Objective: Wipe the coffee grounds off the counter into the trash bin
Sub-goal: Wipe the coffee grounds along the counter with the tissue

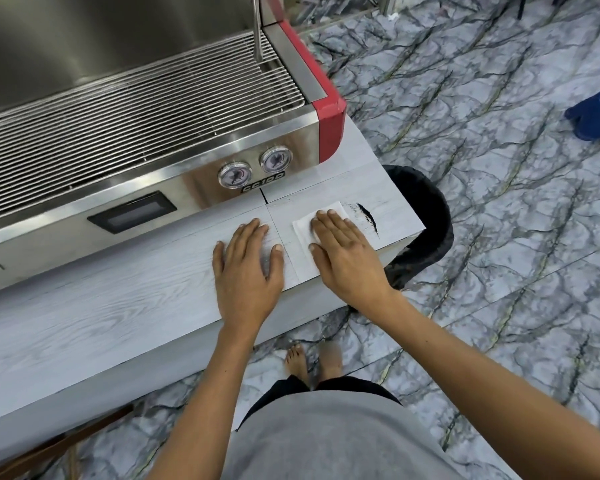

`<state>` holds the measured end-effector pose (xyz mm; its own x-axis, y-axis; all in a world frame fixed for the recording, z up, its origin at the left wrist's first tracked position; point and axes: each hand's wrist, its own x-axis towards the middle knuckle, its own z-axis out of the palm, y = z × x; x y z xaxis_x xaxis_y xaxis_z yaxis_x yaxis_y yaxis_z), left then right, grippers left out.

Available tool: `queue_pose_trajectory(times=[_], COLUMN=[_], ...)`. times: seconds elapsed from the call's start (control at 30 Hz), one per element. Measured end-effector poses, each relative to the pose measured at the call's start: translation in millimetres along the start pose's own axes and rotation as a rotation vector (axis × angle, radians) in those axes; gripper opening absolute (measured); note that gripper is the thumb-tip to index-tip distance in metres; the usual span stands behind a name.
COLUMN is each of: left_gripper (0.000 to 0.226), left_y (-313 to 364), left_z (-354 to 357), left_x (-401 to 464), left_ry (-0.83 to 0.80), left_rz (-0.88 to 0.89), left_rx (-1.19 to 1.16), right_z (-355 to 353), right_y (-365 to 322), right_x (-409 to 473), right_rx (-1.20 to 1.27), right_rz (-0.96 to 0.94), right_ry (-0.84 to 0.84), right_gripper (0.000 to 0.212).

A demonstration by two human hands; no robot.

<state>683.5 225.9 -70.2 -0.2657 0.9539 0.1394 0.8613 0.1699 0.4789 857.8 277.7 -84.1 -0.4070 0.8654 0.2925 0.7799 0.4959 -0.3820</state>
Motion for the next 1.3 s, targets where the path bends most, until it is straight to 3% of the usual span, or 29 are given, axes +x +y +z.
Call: queue_pose_trajectory(times=[0.67, 1.0, 1.13, 1.3], left_gripper=[0.053, 0.052, 0.053, 0.053], left_y=[-3, -4, -5, -6], left_z=[-4, -4, -4, -3], left_x=[0, 0, 0, -1], left_ry=[-0.062, -0.067, -0.071, -0.077], left_rz=[0.004, 0.009, 0.016, 0.021], left_rx=[-0.004, -0.008, 0.000, 0.012], right_z=[-14, -24, -26, -15], right_y=[38, 39, 31, 18], right_x=[5, 8, 3, -3], right_rx=[-0.007, 0.115, 0.125, 0.032], right_rz=[0.102, 0.143, 0.094, 0.051], right_ry=[0.033, 0.040, 0.068, -0.013], right_gripper=[0.037, 0.036, 0.037, 0.041])
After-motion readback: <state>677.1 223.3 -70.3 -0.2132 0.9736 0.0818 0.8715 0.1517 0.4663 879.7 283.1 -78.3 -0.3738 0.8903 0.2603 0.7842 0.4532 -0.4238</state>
